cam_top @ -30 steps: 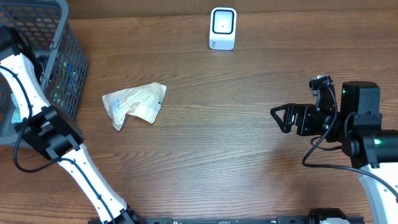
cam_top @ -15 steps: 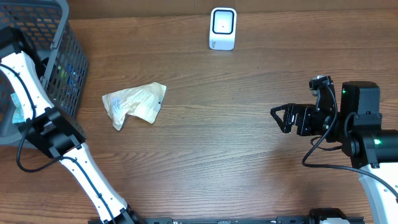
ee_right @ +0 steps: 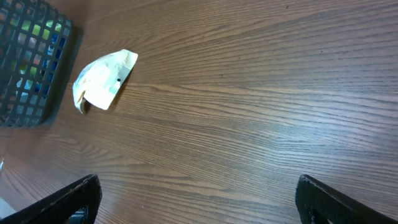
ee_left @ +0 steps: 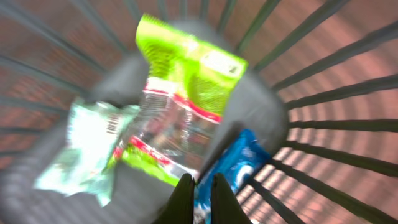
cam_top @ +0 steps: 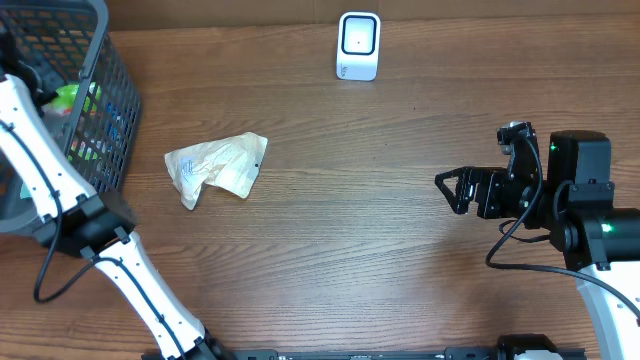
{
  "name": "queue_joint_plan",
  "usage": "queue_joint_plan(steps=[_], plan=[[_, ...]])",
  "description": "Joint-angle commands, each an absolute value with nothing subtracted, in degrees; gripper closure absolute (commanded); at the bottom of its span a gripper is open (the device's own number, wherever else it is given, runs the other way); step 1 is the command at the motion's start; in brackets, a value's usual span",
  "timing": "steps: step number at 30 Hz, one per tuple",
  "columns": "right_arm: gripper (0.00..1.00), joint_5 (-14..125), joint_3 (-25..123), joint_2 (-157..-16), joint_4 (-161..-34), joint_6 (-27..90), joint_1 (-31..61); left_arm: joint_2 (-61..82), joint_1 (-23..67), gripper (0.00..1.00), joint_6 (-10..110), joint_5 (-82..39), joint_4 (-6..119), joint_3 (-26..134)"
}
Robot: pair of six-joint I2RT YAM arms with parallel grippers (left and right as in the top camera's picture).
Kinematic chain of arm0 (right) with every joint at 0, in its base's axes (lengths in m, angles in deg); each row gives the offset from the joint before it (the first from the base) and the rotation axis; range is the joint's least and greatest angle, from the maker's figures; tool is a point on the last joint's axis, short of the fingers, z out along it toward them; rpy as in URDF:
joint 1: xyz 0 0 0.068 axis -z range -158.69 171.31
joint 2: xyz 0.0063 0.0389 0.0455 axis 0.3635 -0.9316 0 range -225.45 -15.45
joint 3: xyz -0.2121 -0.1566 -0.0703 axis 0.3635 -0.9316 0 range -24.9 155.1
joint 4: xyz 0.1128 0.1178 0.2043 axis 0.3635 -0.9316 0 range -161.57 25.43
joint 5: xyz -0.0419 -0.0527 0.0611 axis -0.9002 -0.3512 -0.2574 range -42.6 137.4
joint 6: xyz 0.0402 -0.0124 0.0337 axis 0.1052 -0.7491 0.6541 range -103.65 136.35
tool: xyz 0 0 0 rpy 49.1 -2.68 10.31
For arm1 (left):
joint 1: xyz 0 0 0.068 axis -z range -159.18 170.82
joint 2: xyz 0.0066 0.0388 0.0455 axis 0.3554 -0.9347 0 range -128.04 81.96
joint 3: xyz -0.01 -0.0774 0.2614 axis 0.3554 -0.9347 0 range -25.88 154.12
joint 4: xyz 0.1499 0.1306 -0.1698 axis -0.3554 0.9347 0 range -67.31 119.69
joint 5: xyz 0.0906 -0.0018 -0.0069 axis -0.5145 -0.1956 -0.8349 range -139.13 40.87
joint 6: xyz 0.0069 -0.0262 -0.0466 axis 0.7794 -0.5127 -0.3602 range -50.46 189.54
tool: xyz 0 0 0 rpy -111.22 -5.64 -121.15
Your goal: Scan the item barcode
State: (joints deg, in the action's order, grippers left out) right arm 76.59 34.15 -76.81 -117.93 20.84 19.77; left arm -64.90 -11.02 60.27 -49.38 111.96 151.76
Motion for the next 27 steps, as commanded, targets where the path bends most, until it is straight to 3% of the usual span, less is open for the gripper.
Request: queue_joint_plan(steps=[1,8,13,18,27], plan=[[0.00,77.1,35.7,-76.6,-117.8,21.1,19.4,-54.4,-10.7,0.96,60.3,-49.7,112.3,154.2],[0.00,77.1,35.7,-76.6,-117.8,21.1,19.4,-45.4,-10.7,0.96,62.1,-49.8,112.7,154.1],[0.00,77.1,35.7,-76.6,-117.8,21.1,19.4,-46.9,-10.7,0.52,63.7,-51.5,115.5,152.9],[0.00,77.1,35.7,-76.6,-117.9,21.1,19.4,-50.7,-10.8,0.30,63.5,-52.0,117.2,148.9],[0.00,77.1,35.7,-76.6,-117.8,21.1,19.4,-59.8,-10.8,0.26,65.0,-49.1,114.2,139.4]])
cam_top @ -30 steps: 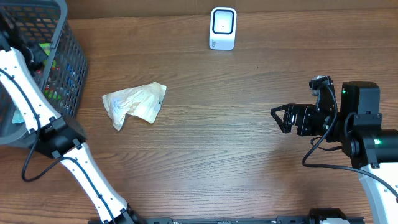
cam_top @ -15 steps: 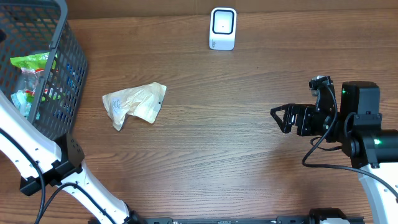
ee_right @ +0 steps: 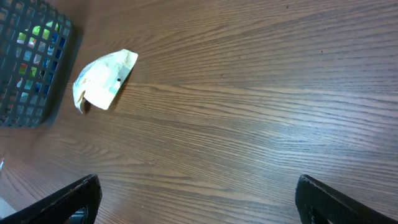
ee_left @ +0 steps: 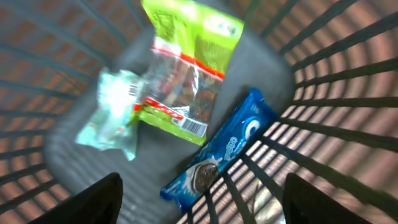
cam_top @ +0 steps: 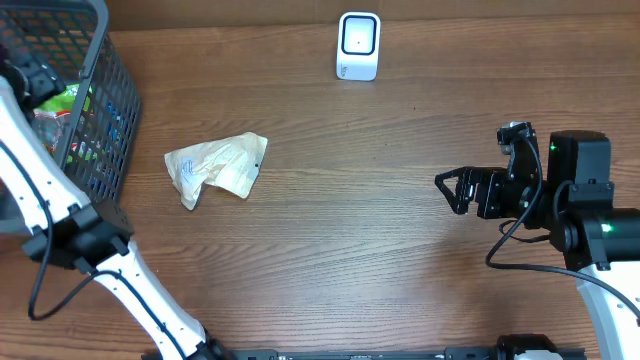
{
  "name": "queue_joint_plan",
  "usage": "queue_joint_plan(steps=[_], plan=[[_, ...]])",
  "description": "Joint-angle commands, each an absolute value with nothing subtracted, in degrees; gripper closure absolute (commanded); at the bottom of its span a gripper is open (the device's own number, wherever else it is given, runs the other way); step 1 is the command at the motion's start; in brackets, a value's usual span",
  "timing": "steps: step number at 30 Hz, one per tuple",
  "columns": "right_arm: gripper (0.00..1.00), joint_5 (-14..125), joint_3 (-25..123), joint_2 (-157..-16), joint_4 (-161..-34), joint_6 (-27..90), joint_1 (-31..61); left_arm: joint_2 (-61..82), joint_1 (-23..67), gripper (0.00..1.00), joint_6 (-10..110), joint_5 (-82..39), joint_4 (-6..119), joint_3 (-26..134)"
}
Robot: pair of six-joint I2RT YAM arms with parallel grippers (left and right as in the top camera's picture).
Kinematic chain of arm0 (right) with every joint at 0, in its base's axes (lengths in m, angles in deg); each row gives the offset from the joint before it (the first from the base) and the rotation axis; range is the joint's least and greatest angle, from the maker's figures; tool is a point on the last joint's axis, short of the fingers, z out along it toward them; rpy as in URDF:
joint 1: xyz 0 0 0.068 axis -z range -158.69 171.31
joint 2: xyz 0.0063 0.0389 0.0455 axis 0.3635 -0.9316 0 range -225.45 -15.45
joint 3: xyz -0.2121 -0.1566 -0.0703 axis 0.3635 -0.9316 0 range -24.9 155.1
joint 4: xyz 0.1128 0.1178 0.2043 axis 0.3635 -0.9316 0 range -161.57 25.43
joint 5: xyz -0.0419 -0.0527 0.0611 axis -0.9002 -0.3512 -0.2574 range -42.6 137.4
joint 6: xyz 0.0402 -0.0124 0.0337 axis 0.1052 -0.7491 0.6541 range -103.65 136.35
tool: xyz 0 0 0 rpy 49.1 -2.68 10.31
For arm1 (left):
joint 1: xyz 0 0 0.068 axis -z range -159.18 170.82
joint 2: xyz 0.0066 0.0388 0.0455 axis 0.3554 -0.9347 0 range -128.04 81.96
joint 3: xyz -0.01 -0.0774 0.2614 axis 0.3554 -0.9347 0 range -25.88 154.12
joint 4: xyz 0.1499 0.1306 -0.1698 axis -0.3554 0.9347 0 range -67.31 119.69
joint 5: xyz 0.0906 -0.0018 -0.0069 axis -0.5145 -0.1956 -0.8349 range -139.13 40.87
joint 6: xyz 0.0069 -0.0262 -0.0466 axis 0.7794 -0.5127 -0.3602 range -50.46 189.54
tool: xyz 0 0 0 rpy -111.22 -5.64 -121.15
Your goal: Scan the item barcode
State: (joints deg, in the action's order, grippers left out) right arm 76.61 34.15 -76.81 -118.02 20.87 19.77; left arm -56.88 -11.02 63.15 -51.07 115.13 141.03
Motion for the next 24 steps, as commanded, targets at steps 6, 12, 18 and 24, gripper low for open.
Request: queue_joint_plan(steps=[6,12,18,24], plan=[[0.00,77.1,35.7,-76.6,-117.9,21.1,19.4,-65.4,-11.2,0.25,65.9,-41.8,112.2,138.1],[0.00,77.1,35.7,-76.6,-117.9,21.1,19.4,-71.0,-11.5,0.25,67.8,-38.6,113.8,138.1],[0.00,77.1,35.7,-76.6,-117.8,21.1,19.4,-76.3,-11.5,0.23,69.8,-39.0,115.9,138.1],[0.00,77.1,35.7,-76.6,-117.8,21.1,19.4,-81.6,-11.4,0.23,70.9,-39.0,117.6,138.1]])
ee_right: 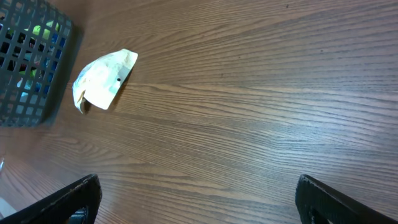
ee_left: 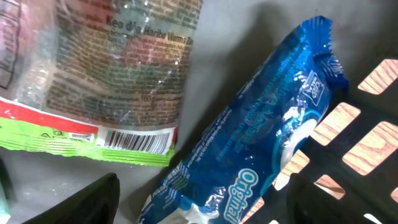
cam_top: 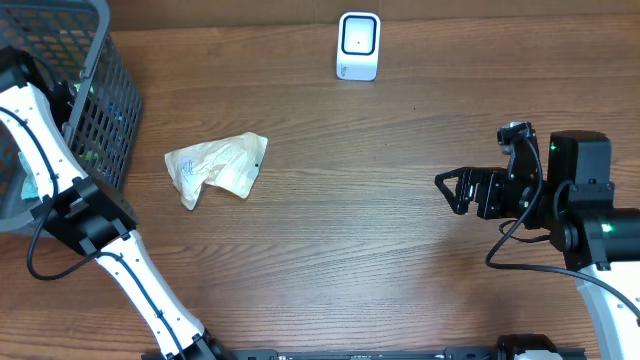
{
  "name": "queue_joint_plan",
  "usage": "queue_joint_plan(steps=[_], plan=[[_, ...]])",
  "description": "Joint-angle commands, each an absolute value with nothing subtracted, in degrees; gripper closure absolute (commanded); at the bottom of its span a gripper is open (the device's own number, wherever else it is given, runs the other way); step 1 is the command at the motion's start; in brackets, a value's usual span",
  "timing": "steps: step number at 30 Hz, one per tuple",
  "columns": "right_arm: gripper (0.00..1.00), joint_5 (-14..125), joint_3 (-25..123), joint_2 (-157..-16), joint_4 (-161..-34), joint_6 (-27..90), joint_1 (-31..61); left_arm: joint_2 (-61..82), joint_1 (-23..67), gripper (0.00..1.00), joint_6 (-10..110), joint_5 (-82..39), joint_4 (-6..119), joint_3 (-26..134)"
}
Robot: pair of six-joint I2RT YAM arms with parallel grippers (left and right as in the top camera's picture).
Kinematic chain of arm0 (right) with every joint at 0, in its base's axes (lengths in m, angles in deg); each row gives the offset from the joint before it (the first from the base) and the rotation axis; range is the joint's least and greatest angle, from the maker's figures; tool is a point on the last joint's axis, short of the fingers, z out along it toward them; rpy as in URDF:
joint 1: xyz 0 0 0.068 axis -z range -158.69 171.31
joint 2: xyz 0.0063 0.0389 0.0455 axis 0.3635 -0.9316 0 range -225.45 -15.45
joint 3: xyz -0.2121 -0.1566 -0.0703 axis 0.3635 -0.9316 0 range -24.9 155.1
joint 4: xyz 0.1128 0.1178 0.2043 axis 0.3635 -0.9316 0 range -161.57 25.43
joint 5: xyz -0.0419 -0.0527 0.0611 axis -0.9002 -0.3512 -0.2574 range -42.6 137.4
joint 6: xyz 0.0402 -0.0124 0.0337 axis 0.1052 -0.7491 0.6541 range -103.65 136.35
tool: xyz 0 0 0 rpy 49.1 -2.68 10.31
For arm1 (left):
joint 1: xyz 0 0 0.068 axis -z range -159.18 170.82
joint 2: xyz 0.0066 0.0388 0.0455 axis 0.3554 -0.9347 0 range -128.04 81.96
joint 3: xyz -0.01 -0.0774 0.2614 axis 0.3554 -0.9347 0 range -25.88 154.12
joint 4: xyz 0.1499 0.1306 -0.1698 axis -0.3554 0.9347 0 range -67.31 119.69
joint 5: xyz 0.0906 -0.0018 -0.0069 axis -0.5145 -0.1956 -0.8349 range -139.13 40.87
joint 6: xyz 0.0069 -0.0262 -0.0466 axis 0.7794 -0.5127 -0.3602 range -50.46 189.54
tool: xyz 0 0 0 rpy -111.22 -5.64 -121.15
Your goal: Scan the item barcode
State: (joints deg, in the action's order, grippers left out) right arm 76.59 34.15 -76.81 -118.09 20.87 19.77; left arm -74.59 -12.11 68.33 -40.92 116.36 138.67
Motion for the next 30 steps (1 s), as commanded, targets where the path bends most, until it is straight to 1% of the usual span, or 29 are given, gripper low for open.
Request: queue_joint_plan(steps=[1,2,4,6,8,10,14,15,17,19,21,25,30], plan=[[0.00,77.1,35.7,-76.6,-117.8,21.1,19.4,-82.5,-11.4,0.23,71.1,-39.0,117.9,138.1],[0.00,77.1,35.7,-76.6,-117.8,21.1,19.4,-83.1,-11.4,0.24,71.4,-39.0,118.2,138.1],[0.00,77.1,35.7,-76.6,-117.8,21.1,19.4,-84.6,-11.4,0.28,71.6,-39.0,118.9,138.1],[0.00,77.1,35.7,-76.6,-117.8,21.1,19.4,-85.6,-11.4,0.37,71.8,-38.9,119.5,138.1],[0.00,77.1,35.7,-76.6,-117.8,21.1,19.4,-85.9,-11.4,0.43,71.8,-38.8,119.5,138.1],[0.00,77.1,35.7,-76.6,-117.8,21.1,19.4,-85.9,-11.4,0.45,71.7,-38.4,119.5,138.1],[0.00,77.1,35.7,-76.6,-117.8,21.1,19.4,-85.9,-11.4,0.44,71.8,-37.3,119.5,138.1],[0.00,77.1,35.7,-76.6,-117.8,21.1,19.4,-85.9,-11.4,0.45,71.8,-37.3,119.5,138.1],[0.00,77.1,35.7,-76.6,-117.8,21.1,19.4,-85.9,-11.4,0.53,71.7,-37.3,119.2,138.1],[0.00,77.1,35.7,-76.6,-117.8,21.1,19.4,-85.9,-11.5,0.55,71.7,-37.2,119.1,138.1],[0.00,77.1,35.7,-76.6,-117.8,21.1,19.4,-85.5,-12.2,0.60,70.6,-36.4,119.5,138.9],[0.00,77.1,35.7,-76.6,-117.8,21.1,19.4,-80.3,-12.5,0.62,70.6,-34.2,119.5,139.0],[0.00,77.1,35.7,-76.6,-117.8,21.1,19.4,-67.3,-12.5,0.58,70.6,-34.8,119.1,139.0]])
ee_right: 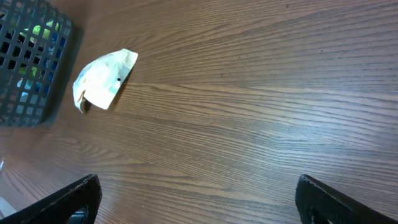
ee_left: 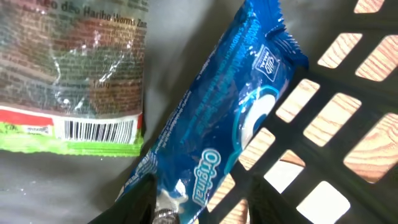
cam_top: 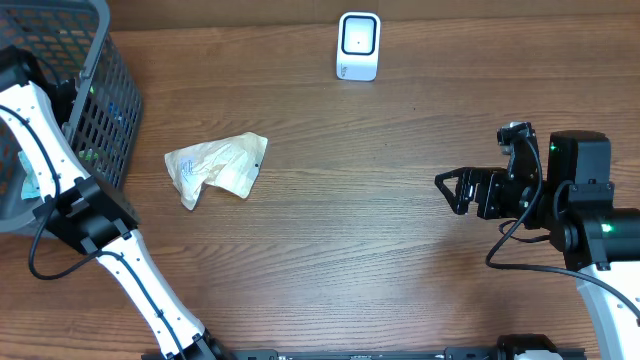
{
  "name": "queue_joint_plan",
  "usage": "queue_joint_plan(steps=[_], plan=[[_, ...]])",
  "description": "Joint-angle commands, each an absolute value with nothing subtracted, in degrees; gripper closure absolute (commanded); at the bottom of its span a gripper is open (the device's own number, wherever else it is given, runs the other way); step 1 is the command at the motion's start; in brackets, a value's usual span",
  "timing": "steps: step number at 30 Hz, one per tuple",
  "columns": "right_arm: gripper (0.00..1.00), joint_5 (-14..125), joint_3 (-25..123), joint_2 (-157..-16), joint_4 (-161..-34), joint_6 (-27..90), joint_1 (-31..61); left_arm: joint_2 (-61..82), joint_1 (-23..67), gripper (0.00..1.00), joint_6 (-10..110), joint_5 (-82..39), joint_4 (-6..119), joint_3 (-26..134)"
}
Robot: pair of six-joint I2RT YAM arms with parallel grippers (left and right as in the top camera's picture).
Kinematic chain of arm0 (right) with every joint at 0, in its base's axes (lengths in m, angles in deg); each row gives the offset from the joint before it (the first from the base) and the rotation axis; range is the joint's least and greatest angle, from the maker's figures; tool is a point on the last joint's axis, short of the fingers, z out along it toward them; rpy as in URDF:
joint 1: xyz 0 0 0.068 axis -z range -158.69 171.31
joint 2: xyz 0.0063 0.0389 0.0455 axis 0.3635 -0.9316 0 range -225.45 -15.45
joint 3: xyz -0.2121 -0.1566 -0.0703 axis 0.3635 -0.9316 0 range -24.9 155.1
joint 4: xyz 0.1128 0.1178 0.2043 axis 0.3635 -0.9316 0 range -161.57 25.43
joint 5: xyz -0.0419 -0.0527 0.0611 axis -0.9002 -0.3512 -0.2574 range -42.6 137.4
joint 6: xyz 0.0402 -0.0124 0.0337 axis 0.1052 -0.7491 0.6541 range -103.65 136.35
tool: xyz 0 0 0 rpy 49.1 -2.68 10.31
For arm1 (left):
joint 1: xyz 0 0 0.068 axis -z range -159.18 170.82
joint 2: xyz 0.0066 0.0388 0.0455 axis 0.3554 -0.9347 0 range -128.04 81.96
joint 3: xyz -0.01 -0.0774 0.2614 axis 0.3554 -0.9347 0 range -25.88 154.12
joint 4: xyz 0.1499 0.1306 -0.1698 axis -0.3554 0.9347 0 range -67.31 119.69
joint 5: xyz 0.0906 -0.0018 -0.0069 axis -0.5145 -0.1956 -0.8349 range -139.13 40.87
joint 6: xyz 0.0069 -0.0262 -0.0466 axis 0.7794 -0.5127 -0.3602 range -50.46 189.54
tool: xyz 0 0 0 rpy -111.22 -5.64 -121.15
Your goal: Scan the item barcode
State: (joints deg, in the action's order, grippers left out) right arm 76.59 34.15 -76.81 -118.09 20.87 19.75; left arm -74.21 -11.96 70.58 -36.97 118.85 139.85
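In the left wrist view, a blue cookie pack (ee_left: 230, 118) lies slantwise on the floor of the dark mesh basket (ee_left: 336, 149). Beside it is a clear and green gummy bag (ee_left: 81, 74) with its barcode showing. My left gripper (ee_left: 199, 205) is down in the basket, open, with one finger on each side of the pack's lower end. The white scanner (cam_top: 358, 45) stands at the table's far edge. My right gripper (cam_top: 447, 190) hovers open over bare wood at the right, holding nothing.
A crumpled beige packet (cam_top: 215, 165) lies on the table just right of the basket (cam_top: 100, 110), and also shows as a beige packet (ee_right: 102, 78) in the right wrist view. The basket's mesh walls stand close around my left gripper. A pale green packet also lies in the basket.
My left gripper's fingers stand closer together, now on either side of the blue cookie pack's lower end, and the camera has shifted slightly along the pack. The right arm and table items are unchanged.
My left gripper was shut, high above the basket's contents. Then it stood wide open over the gummy bag and cookie pack. Then it was low over the cookie pack, and now its fingers have narrowed around that pack. The right arm stayed still throughout.
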Motion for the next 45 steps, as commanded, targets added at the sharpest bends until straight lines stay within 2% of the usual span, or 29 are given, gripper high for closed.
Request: queue_joint_plan(steps=[1,13,22,26,28,33,36,40,45], plan=[[0.00,77.1,35.7,-76.6,-117.8,21.1,19.4,-64.9,-12.5,0.57,70.6,-35.0,119.0,139.0],[0.00,77.1,35.7,-76.6,-117.8,21.1,19.4,-31.2,-12.5,0.46,70.1,-37.7,117.9,139.0],[0.00,77.1,35.7,-76.6,-117.4,21.1,19.4,-17.4,-12.5,0.41,63.1,-39.2,101.3,139.0],[0.00,77.1,35.7,-76.6,-117.4,21.1,19.4,-16.6,-12.5,0.42,63.1,-36.7,93.2,139.0],[0.00,77.1,35.7,-76.6,-117.4,21.1,19.4,-16.6,-12.5,0.52,63.0,-31.4,89.3,139.0],[0.00,79.2,35.7,-76.6,-117.7,21.1,19.4,-17.3,-12.7,0.62,58.8,-28.6,79.2,139.0],[0.00,79.2,35.7,-76.6,-118.6,21.1,19.4,-17.9,-14.2,0.61,58.6,-33.0,77.8,139.0],[0.00,79.2,35.7,-76.6,-118.9,20.9,19.4,-21.9,-19.0,0.57,60.8,-39.8,82.3,137.8],[0.00,79.1,35.7,-76.6,-117.9,20.9,19.4,-31.9,-26.1,0.55,58.0,-34.3,87.4,137.5]])
